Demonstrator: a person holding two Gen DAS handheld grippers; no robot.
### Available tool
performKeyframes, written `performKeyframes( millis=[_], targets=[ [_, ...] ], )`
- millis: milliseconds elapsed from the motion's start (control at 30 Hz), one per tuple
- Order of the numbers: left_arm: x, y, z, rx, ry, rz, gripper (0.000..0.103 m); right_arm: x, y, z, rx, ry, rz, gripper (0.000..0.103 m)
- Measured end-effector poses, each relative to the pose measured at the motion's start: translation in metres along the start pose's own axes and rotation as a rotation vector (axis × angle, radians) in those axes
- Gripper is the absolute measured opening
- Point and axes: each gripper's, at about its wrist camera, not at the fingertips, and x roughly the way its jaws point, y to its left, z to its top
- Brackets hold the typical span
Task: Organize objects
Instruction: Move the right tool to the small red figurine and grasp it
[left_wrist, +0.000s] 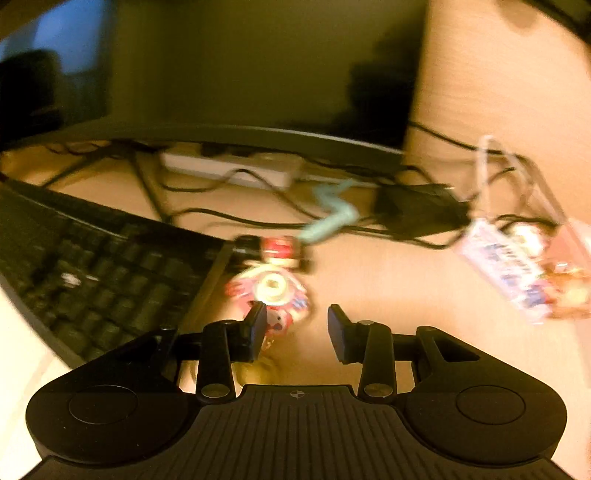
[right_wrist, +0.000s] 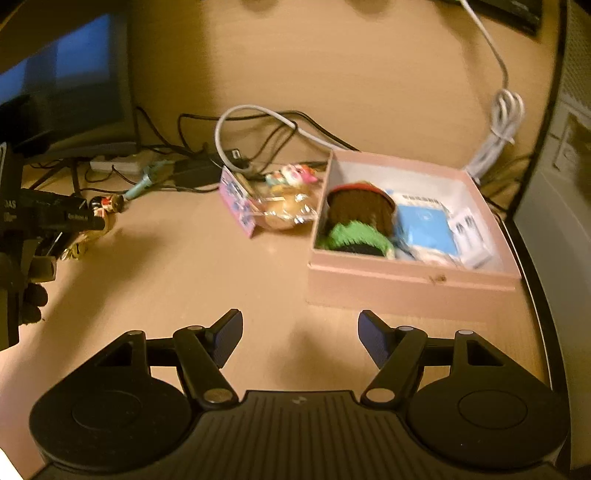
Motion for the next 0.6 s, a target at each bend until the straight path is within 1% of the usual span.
performKeyframes(
  millis=[33,67,100,133,167,200,267,333,367,467,533,600],
  targets=[
    [-0.001,-0.004,-0.001,-0.004,0.006,-0.054,0.039,0.001,-0.001,-0.002,0.006,0.003,0.001,0.070],
    [-0.002,-0.010,-0.002,-0.005,0.019,-0.127,0.039,-0.001,-0.002,-0.004,0.013,0.006,0.002,0.070],
    [-0.002,-0.016,-0.002,-0.007,0.050,-0.220,0.036,-0.001,-0.003,-0.006,0.020,0.007,0.004,0.070],
    [-0.002,-0.021,-0.003,-0.014,0.086,-0.297,0.031,-0.001,-0.003,-0.006,0.025,0.008,0.006,0.070],
    [-0.006,-0.026,-0.004,-0.015,0.101,-0.345,0.030,-0.001,-0.003,-0.006,0.028,0.008,0.008,0.070],
    [-0.014,-0.032,-0.006,0.000,0.084,-0.360,0.030,-0.001,-0.002,-0.006,0.026,0.007,0.011,0.070],
    [-0.031,-0.034,-0.007,0.019,0.042,-0.360,0.030,0.002,0.003,-0.003,0.013,0.003,0.018,0.070],
    [-0.049,-0.023,-0.008,-0.023,0.021,-0.351,0.030,0.008,0.011,0.003,-0.003,0.003,0.031,0.071],
    [-0.057,-0.015,-0.008,-0.042,0.016,-0.332,0.030,0.011,0.017,0.006,-0.011,0.004,0.038,0.071],
    [-0.083,0.016,-0.013,-0.068,-0.004,-0.244,0.030,0.024,0.042,0.021,-0.057,-0.001,0.074,0.071],
    [-0.096,0.040,-0.017,-0.106,-0.003,-0.206,0.030,0.034,0.065,0.036,-0.093,-0.009,0.114,0.071],
    [-0.105,0.064,-0.021,-0.153,-0.001,-0.180,0.030,0.046,0.094,0.050,-0.143,-0.028,0.157,0.074]
  ],
)
